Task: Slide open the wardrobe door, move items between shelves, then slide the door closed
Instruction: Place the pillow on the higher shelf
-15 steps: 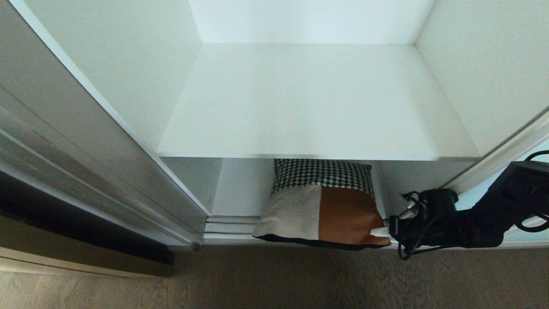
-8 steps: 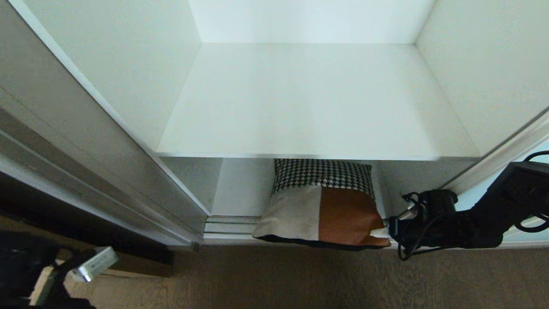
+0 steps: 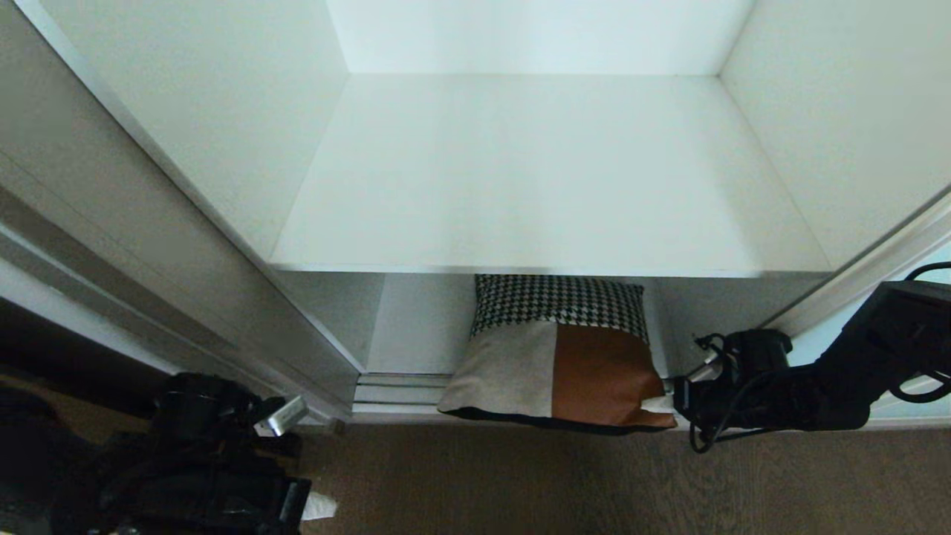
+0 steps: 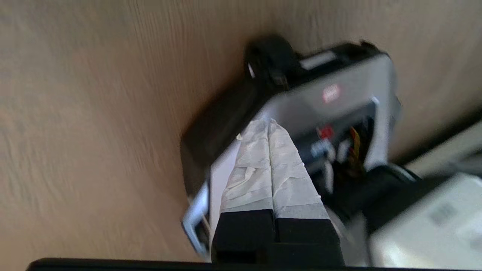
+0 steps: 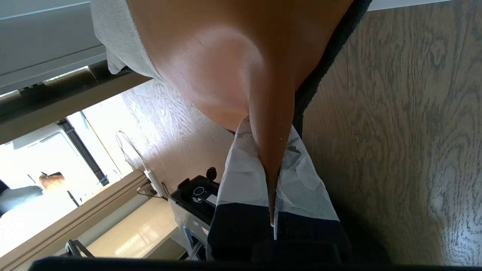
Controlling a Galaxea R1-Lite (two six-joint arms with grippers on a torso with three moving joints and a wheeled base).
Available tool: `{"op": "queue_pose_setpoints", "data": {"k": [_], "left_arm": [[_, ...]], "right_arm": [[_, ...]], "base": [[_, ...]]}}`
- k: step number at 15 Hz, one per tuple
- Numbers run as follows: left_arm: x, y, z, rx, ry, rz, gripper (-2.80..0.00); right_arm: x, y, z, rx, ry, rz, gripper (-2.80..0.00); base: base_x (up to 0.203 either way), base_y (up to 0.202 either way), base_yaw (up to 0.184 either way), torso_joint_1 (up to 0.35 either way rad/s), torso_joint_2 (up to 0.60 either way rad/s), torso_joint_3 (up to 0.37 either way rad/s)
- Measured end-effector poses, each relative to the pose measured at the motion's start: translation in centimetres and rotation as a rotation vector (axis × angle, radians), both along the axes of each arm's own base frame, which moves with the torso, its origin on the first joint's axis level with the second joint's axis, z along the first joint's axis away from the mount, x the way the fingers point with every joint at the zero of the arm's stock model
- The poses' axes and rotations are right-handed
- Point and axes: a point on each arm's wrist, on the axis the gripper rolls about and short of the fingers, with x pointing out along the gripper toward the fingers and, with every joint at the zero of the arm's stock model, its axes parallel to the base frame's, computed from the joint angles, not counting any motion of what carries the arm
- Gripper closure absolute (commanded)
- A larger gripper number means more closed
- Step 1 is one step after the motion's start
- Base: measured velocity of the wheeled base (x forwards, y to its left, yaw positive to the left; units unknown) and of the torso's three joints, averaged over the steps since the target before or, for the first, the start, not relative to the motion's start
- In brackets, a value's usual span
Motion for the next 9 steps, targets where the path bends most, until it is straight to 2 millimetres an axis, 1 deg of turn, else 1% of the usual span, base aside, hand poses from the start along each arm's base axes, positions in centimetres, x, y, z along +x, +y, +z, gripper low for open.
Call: {"op": "queue_pose_setpoints", "data": {"k": [4, 6, 9], "left_arm": [[2.6, -3.2, -3.4, 0.041, -0.070, 0.007, 0.00], [4.0, -4.7, -4.4, 0.033, -0.122, 0.016, 0.00], [5.8, -5.7, -5.7, 0.037, -0.118, 0.015, 0.00]], "right_arm": [[0.0, 0.0, 0.0, 0.001, 0.000, -0.001, 0.00], [0.1, 0.0, 0.0, 0.001, 0.000, -0.001, 0.00], [0.1, 0.0, 0.1, 0.002, -0.001, -0.002, 0.00]], "base": [[0.000, 0.000, 0.000, 0.000, 0.00, 0.000], [0.000, 0.000, 0.000, 0.000, 0.00, 0.000], [0.000, 0.000, 0.000, 0.000, 0.00, 0.000]]}}
